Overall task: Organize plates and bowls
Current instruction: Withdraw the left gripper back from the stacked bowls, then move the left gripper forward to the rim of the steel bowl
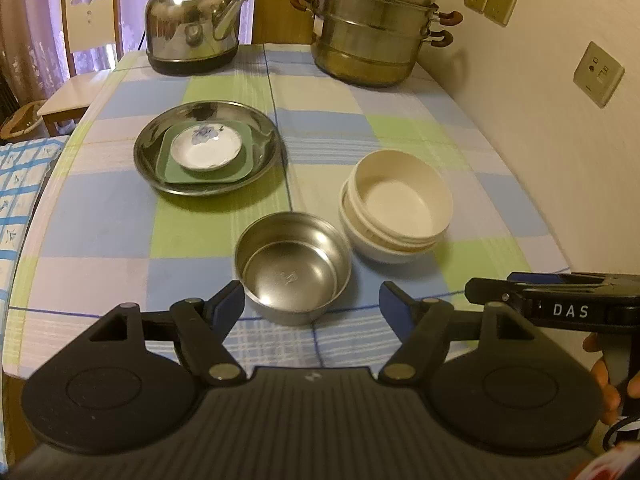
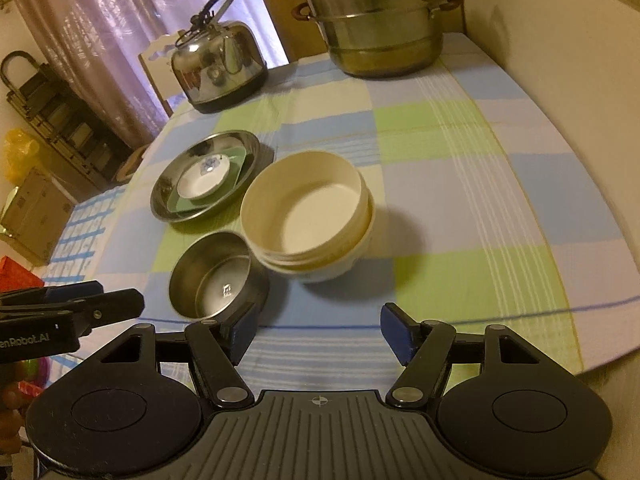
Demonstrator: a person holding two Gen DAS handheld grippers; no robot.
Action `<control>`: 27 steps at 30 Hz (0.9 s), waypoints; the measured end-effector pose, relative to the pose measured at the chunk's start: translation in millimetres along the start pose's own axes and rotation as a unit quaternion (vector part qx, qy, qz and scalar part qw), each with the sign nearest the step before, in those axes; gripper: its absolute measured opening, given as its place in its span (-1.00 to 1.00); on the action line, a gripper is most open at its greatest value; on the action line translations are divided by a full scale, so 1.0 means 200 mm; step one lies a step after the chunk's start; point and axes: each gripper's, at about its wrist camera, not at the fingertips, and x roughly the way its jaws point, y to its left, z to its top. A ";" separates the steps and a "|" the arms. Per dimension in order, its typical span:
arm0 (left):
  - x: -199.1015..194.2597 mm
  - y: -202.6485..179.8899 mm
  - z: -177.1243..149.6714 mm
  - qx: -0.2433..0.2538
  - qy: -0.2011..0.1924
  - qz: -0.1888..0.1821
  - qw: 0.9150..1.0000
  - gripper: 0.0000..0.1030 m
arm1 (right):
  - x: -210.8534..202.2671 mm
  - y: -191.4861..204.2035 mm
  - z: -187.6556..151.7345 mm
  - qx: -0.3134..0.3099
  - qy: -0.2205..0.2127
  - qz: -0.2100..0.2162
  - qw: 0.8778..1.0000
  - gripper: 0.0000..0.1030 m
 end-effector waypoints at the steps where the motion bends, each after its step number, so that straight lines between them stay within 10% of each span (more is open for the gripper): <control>1: -0.01 0.02 0.00 0.000 0.002 -0.002 1.000 0.40 | 0.00 0.02 -0.01 0.004 0.002 -0.002 1.000 0.32; 27: -0.08 0.49 -0.12 0.039 0.039 -0.041 0.998 0.39 | 0.08 0.49 -0.25 0.079 0.014 -0.053 0.995 0.32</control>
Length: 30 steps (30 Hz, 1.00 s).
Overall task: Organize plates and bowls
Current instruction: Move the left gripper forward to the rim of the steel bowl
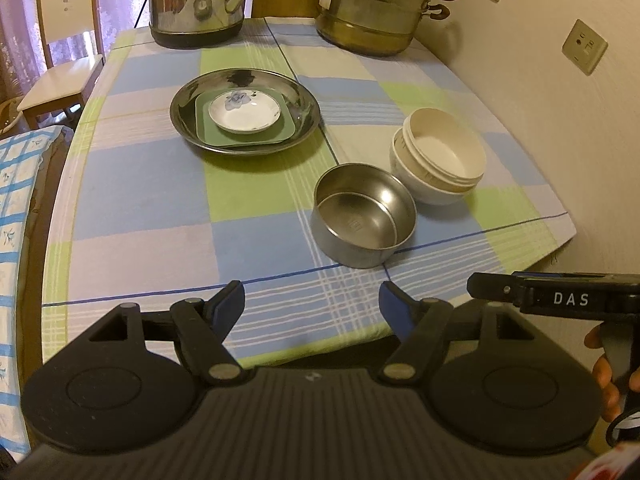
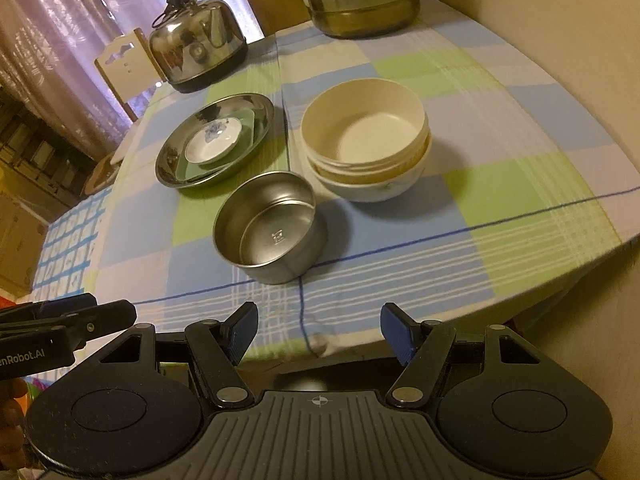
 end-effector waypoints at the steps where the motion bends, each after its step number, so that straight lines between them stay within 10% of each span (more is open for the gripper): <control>1: 0.00 0.01 0.00 0.002 0.001 -0.001 1.000 0.39 | 0.00 0.01 -0.01 0.001 0.000 -0.001 1.000 0.32; 30: 0.14 0.07 0.08 -0.001 0.017 -0.002 1.000 0.38 | 0.15 0.05 0.09 -0.009 -0.005 -0.035 0.999 0.32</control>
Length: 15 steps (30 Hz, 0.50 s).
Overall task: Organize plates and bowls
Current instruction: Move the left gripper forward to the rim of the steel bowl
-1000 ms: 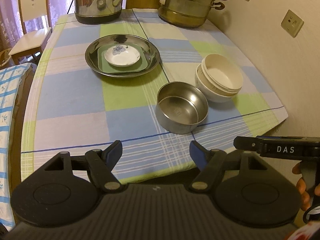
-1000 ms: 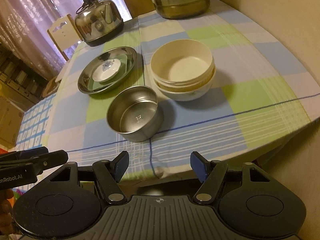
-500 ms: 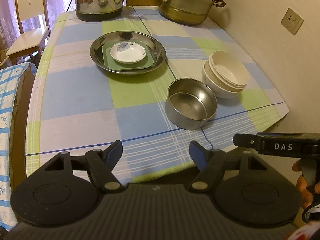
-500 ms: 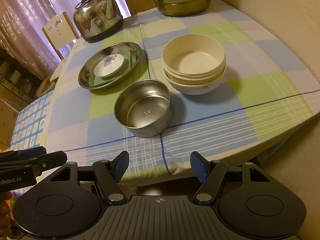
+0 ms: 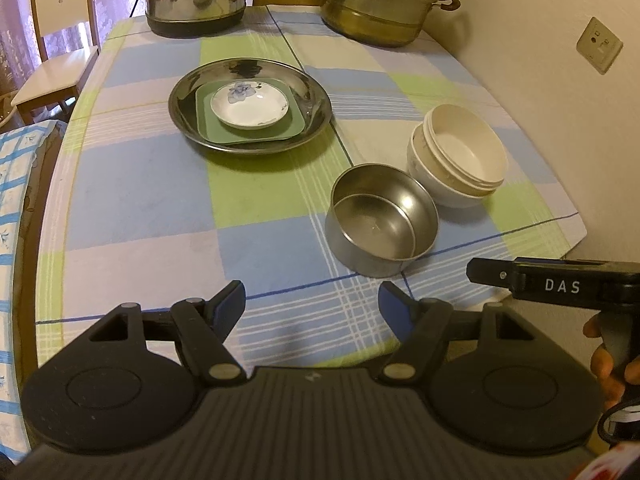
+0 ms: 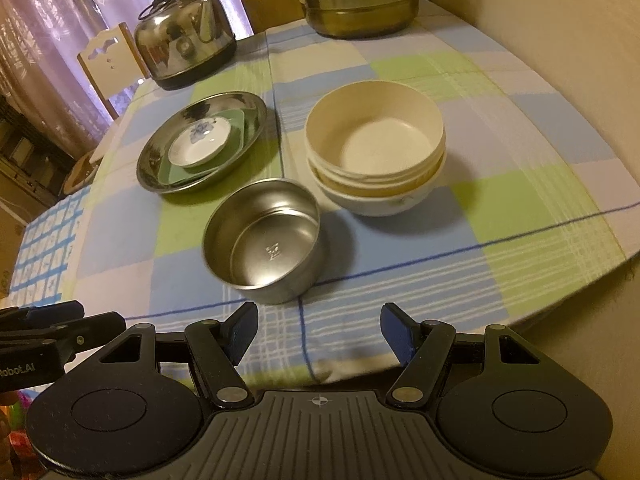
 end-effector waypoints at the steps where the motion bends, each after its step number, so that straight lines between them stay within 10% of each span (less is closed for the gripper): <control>1: 0.01 -0.01 0.01 0.000 0.001 0.000 1.000 0.38 | 0.01 -0.01 0.01 0.000 0.000 0.001 1.000 0.32; 15: 0.17 -0.11 0.11 0.006 0.001 -0.006 1.000 0.38 | 0.12 -0.07 0.10 -0.008 -0.004 0.021 1.000 0.32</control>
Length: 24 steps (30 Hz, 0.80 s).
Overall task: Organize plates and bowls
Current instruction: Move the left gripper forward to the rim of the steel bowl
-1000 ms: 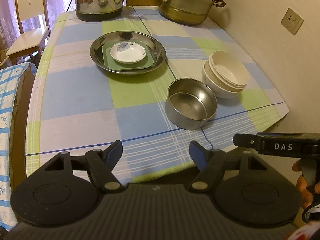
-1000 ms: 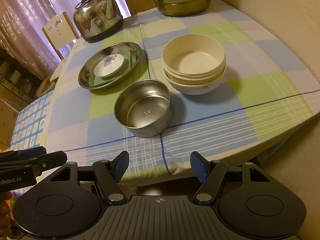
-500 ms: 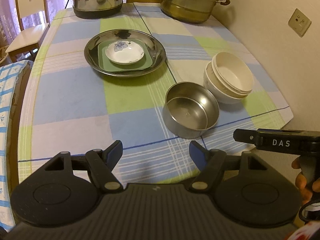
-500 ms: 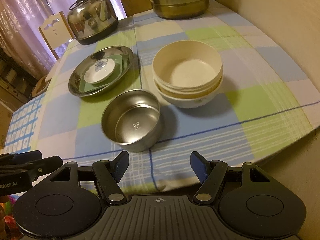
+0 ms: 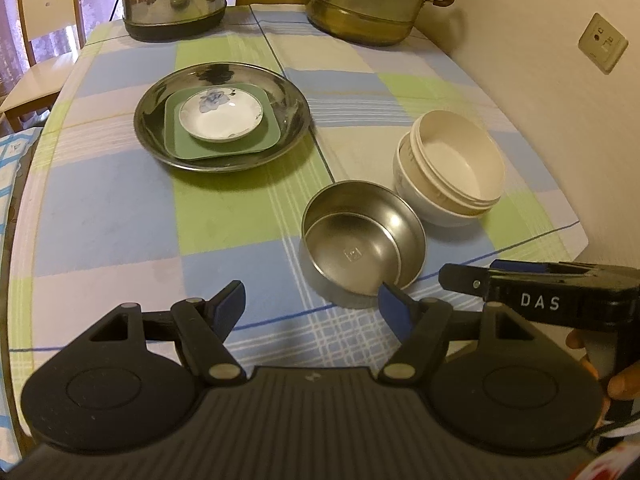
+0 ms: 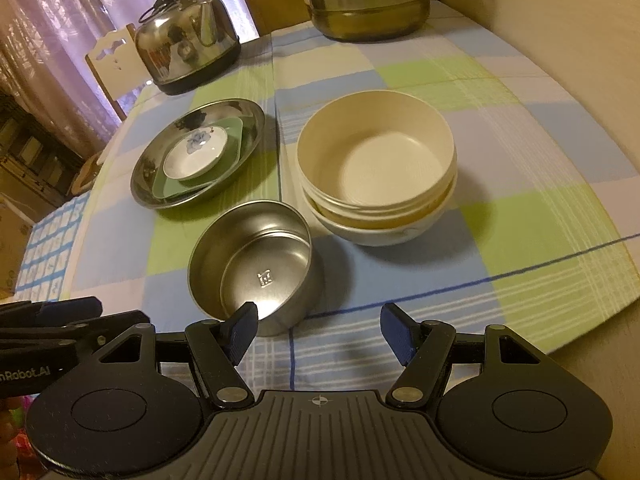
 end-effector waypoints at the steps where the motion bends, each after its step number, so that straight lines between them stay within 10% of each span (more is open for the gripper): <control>1: 0.02 0.00 0.00 0.000 0.001 -0.001 1.000 0.37 | 0.01 0.00 0.00 0.001 0.000 0.002 1.000 0.32; 13: 0.18 -0.03 0.08 0.009 0.007 0.003 1.000 0.14 | 0.14 0.02 0.07 -0.010 -0.008 0.007 1.000 0.29; 24: 0.30 -0.03 0.14 0.023 0.012 0.007 1.000 -0.07 | 0.27 0.01 0.11 -0.012 -0.006 -0.002 1.000 -0.20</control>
